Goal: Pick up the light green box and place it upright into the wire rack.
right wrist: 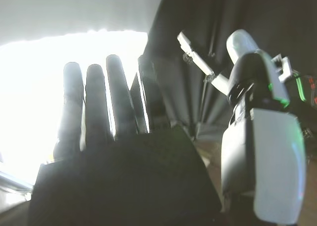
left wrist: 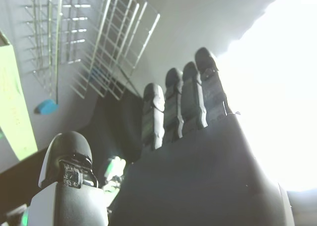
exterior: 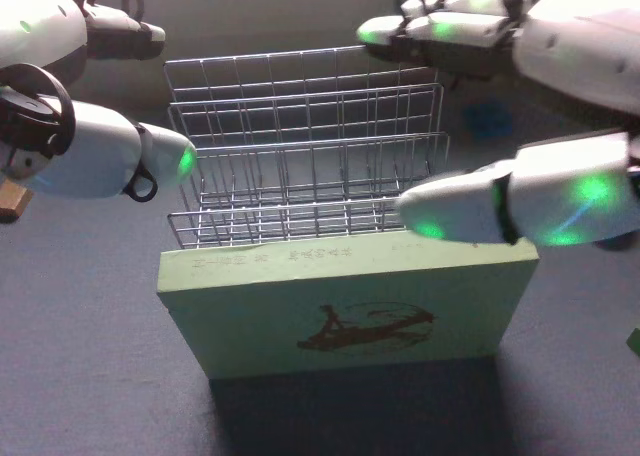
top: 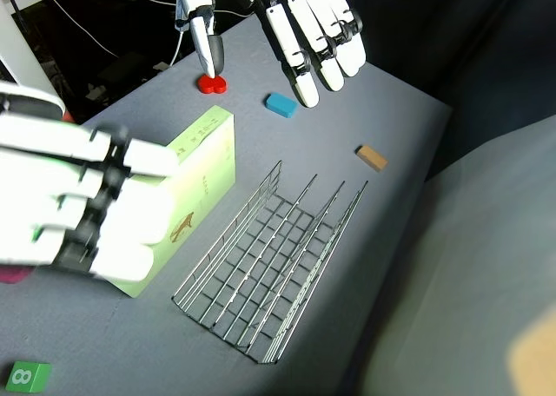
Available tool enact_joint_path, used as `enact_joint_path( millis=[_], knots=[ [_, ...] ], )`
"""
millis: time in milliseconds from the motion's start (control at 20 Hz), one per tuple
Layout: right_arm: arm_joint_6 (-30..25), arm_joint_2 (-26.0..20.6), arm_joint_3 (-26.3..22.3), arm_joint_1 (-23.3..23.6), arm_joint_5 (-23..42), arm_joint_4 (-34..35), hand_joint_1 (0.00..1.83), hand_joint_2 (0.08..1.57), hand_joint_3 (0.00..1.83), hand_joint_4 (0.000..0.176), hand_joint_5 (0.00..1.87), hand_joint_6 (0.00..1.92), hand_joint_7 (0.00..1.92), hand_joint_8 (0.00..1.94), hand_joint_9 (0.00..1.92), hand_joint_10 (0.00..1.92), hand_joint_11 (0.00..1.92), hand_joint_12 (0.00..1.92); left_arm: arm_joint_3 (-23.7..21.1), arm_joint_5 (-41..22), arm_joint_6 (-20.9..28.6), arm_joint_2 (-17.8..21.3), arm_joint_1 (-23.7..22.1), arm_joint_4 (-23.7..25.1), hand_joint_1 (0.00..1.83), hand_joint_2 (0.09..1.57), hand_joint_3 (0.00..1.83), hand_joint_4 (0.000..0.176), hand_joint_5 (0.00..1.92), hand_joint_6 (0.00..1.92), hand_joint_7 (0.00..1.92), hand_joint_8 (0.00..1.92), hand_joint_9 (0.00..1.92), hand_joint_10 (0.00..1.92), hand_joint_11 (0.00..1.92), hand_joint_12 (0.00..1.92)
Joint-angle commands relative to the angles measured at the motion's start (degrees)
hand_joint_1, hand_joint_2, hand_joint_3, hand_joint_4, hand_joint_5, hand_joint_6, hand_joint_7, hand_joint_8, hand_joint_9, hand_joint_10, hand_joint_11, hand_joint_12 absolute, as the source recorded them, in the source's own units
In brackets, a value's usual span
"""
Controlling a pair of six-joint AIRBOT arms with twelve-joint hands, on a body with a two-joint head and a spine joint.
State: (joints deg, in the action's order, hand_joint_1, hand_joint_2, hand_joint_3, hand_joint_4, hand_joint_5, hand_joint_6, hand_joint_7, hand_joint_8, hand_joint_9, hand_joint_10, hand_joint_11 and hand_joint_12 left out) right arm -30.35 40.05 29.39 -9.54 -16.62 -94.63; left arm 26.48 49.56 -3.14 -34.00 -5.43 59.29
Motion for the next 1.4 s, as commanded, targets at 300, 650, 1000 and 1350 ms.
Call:
enact_joint_path(
  millis=[300,650,1000,1350],
  knots=[
    [14.8,10.6,0.2,2.7,-13.2,16.3,0.62,0.99,0.0,0.051,0.08,0.0,0.13,0.0,0.09,0.0,0.0,0.5,0.7,-3.2,-1.2,5.1,-0.4,4.5,0.18,1.22,0.0,0.075,0.19,0.01,0.15,0.01,0.05,0.01,0.0,0.21],
    [20.1,19.1,3.3,2.9,-18.9,29.1,0.85,0.94,0.0,0.05,0.09,0.01,0.12,0.0,0.08,0.0,0.0,0.5,3.5,-8.4,-11.9,9.5,-1.5,3.0,0.19,1.22,0.0,0.075,0.21,0.01,0.14,0.0,0.05,0.01,0.0,0.22],
    [20.7,26.4,7.2,2.3,-22.8,33.3,0.89,0.95,0.0,0.051,0.09,0.0,0.1,0.0,0.04,0.0,0.0,0.4,4.5,-7.3,-35.5,8.7,-4.0,-3.1,0.19,1.23,0.0,0.076,0.21,0.0,0.13,0.0,0.06,0.0,0.0,0.21],
    [21.5,31.5,11.2,1.9,-25.4,39.9,0.9,0.95,0.0,0.052,0.07,0.0,0.07,0.0,0.01,0.0,0.0,0.27,5.5,-7.2,-41.6,7.8,-3.8,-5.7,0.2,1.23,0.0,0.076,0.2,0.0,0.13,0.0,0.06,0.0,0.0,0.23]
  ],
)
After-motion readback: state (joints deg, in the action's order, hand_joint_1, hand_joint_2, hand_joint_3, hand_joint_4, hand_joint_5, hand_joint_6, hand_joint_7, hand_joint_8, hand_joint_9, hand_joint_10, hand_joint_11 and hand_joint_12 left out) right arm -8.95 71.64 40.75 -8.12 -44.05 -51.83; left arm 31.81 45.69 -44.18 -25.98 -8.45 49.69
